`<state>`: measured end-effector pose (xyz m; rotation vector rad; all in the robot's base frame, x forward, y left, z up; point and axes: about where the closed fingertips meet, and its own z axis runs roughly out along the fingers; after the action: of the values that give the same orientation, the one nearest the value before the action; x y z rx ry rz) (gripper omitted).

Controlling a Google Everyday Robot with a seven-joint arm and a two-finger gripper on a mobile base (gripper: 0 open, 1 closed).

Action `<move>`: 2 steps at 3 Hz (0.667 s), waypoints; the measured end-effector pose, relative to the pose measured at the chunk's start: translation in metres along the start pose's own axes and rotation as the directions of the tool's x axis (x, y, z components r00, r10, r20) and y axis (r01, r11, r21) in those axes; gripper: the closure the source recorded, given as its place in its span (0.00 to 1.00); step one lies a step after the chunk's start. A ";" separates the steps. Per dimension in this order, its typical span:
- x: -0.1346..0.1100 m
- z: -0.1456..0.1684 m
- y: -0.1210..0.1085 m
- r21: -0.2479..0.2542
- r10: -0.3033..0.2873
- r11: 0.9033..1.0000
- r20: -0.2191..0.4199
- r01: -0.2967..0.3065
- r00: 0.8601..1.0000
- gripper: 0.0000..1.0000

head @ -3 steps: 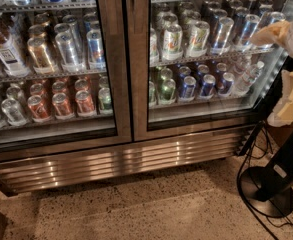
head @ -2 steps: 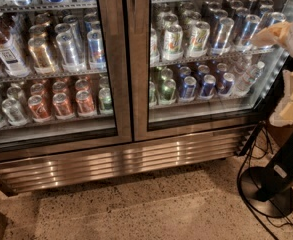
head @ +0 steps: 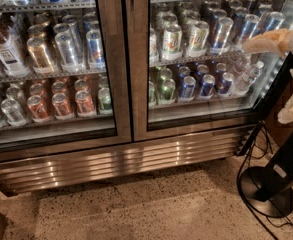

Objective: Open left fridge door

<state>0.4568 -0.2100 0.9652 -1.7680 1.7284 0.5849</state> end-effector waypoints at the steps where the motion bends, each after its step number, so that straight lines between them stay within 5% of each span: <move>1: -0.010 0.003 -0.006 0.010 -0.003 1.000 0.048 0.002 0.999 0.00; 2: -0.011 0.004 -0.011 0.023 -0.004 1.000 0.052 0.002 0.999 0.00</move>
Offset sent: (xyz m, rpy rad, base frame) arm 0.0049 0.0095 0.0052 0.0537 -0.0053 0.0053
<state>0.4674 -0.1992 0.9705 -1.7244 1.6906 0.6020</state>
